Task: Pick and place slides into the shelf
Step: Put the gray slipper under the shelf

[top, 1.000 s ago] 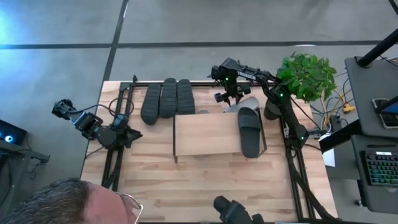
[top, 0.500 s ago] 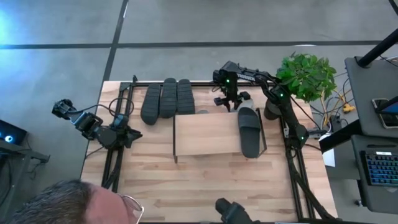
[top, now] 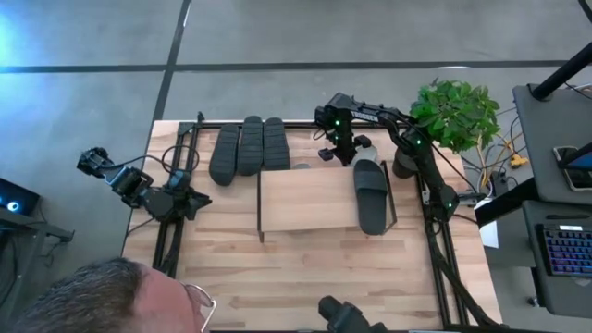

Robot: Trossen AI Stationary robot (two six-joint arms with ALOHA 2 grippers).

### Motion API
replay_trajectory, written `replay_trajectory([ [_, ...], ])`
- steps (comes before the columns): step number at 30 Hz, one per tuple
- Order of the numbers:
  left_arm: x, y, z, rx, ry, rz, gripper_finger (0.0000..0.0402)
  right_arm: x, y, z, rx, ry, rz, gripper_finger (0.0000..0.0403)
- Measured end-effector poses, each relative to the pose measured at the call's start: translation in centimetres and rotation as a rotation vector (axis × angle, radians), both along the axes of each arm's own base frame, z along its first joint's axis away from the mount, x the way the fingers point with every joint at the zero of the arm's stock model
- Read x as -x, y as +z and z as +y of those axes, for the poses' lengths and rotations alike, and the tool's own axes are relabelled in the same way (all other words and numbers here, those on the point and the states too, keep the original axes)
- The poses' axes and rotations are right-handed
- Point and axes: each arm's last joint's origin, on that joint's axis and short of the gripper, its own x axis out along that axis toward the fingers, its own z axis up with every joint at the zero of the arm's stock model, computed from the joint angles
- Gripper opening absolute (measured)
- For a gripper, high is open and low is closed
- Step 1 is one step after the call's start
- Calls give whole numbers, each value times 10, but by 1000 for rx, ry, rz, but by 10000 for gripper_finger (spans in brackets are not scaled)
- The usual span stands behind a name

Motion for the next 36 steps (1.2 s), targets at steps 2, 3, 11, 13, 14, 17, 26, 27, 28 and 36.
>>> replay_trajectory([
  [2, 0, 0, 0, 0, 0, 0, 105, -1, 2, -1, 8, 2, -6, 10],
  [3, 0, 0, 0, 0, 0, 0, 105, -2, 3, -1, 17, 4, -14, 10],
  [11, 0, 0, 0, -1, 2, -1, 105, -25, 48, -20, 198, -13, -212, 9],
  [13, 0, 0, 0, -2, 3, -2, 105, -31, 64, -25, 252, -25, -279, 8],
  [14, 0, 0, 0, -4, 4, -3, 105, -33, 72, -27, 281, -37, -314, 8],
  [17, 0, 0, 0, -11, 14, -9, 105, -43, 99, -33, 379, -47, -444, 8],
  [26, 0, 0, 1, -26, 30, -17, 105, -53, 167, -26, 698, -54, -770, 8],
  [27, 0, 1, 1, -33, 35, -20, 105, -54, 173, -23, 740, -30, -786, 8],
  [28, 0, 1, 2, -39, 41, -25, 105, -55, 179, -19, 784, -9, -797, 8],
  [36, 0, 1, 3, -81, 76, -47, 105, -83, 210, 15, 900, 184, -1058, 8],
])
